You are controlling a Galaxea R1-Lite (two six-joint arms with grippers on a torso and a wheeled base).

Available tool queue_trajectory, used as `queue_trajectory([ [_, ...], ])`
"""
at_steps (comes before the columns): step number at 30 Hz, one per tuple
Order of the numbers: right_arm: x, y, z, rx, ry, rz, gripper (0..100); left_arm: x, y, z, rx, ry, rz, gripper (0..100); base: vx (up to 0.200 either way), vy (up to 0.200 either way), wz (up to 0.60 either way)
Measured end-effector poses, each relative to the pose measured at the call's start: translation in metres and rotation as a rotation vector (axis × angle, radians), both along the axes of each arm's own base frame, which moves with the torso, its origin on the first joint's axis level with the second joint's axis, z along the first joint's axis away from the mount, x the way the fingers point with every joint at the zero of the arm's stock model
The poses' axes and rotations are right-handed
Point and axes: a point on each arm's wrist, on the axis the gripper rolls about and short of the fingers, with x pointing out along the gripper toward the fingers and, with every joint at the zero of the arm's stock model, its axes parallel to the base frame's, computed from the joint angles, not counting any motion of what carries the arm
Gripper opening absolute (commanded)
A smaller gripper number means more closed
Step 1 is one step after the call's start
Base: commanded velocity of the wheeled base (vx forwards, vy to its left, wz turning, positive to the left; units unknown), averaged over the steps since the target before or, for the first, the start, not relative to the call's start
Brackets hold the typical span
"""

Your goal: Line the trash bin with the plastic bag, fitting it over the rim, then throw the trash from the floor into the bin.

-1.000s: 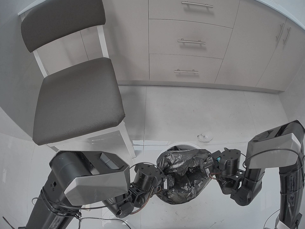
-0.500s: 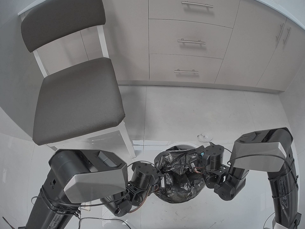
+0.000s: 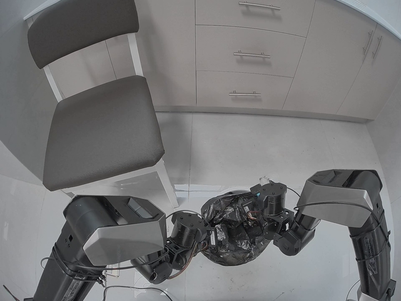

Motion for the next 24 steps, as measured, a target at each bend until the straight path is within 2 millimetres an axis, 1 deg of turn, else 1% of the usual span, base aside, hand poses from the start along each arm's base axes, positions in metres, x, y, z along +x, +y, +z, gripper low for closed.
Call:
queue_trajectory([
  [4, 0.012, 0.001, -0.001, 0.011, -0.019, -0.014, 100, 0.005, 0.005, 0.001, -0.002, -0.001, 0.018, 0, 0.000, 0.000, 0.00],
  [9, 0.021, -0.001, -0.002, 0.009, -0.018, -0.028, 100, 0.007, 0.008, 0.001, 0.024, -0.003, 0.013, 0, 0.000, 0.000, 0.00],
  [16, 0.035, -0.004, 0.001, 0.026, -0.043, -0.038, 100, 0.014, 0.015, 0.003, 0.058, -0.019, 0.015, 0, 0.000, 0.000, 0.00],
  [24, 0.042, -0.006, -0.003, 0.041, -0.052, -0.024, 100, 0.017, 0.018, 0.008, 0.046, -0.032, 0.025, 0, 0.000, 0.000, 0.00],
])
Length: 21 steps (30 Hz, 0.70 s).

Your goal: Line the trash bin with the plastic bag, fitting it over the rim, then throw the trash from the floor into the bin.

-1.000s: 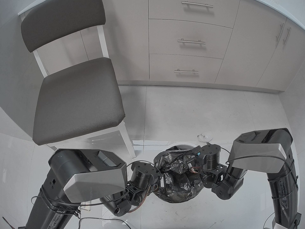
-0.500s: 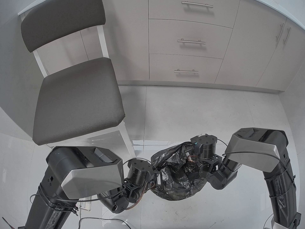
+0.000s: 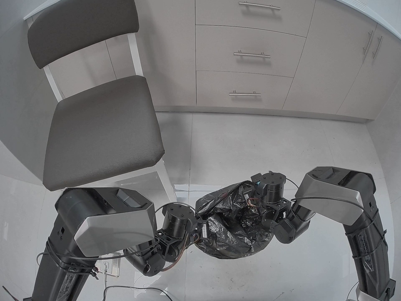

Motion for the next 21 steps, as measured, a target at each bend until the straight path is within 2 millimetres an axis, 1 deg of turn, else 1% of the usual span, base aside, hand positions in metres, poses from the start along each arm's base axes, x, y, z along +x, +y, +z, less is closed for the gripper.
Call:
queue_trajectory([
  [11, 0.0022, -0.0029, -0.0002, 0.027, -0.011, -0.005, 100, -0.0005, -0.0015, 0.0029, 0.001, -0.001, -0.003, 0, 0.000, 0.000, 0.00],
  [12, 0.0022, -0.0030, -0.0002, 0.036, -0.015, -0.006, 100, -0.0003, -0.0015, 0.0027, 0.001, -0.001, -0.003, 100, 0.000, 0.000, 0.00],
  [21, 0.0022, -0.0030, -0.0007, 0.050, -0.020, 0.002, 100, 0.0062, 0.0039, 0.0030, -0.003, -0.005, 0.017, 100, 0.000, 0.000, 0.00],
])
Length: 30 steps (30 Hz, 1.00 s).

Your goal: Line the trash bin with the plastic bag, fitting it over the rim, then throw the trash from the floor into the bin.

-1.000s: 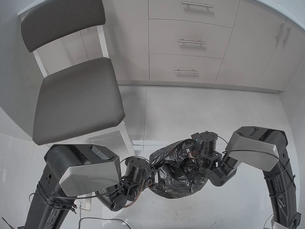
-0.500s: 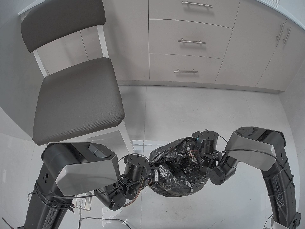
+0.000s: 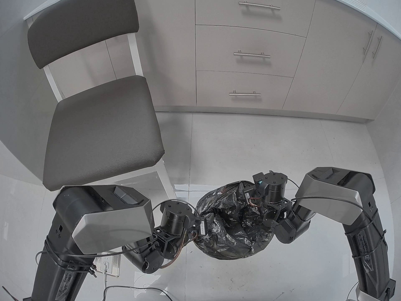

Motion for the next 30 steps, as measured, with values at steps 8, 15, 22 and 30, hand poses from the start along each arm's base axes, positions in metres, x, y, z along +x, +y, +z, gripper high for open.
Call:
queue_trajectory([
  [8, 0.000, 0.000, 0.001, 0.005, -0.009, 0.000, 100, 0.018, 0.013, 0.000, 0.022, 0.010, 0.070, 100, 0.000, 0.000, 0.00],
  [15, -0.001, 0.003, 0.001, 0.012, -0.017, 0.012, 100, 0.029, 0.020, -0.004, 0.072, 0.028, 0.093, 100, 0.000, 0.000, 0.00],
  [22, -0.002, 0.005, 0.000, 0.017, -0.025, 0.018, 100, 0.035, 0.020, -0.008, 0.084, 0.018, 0.095, 100, 0.000, 0.000, 0.00],
  [30, -0.002, 0.005, -0.002, 0.016, -0.023, 0.019, 100, 0.043, 0.029, -0.009, 0.079, 0.016, 0.124, 100, 0.000, 0.000, 0.00],
])
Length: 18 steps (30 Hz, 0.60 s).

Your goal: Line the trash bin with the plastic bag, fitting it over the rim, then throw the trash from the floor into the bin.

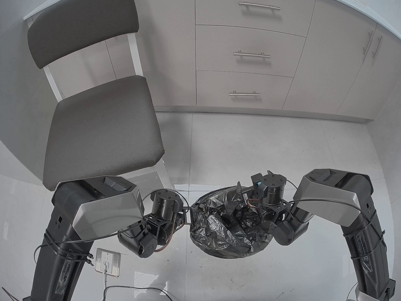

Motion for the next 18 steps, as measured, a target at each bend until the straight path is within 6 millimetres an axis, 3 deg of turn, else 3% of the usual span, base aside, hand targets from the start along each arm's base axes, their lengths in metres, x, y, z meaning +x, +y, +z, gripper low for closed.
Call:
queue_trajectory([
  [18, 0.000, 0.000, -0.002, 0.007, -0.010, 0.006, 100, -0.005, 0.002, -0.017, 0.110, 0.123, 0.022, 100, 0.000, 0.000, 0.00],
])
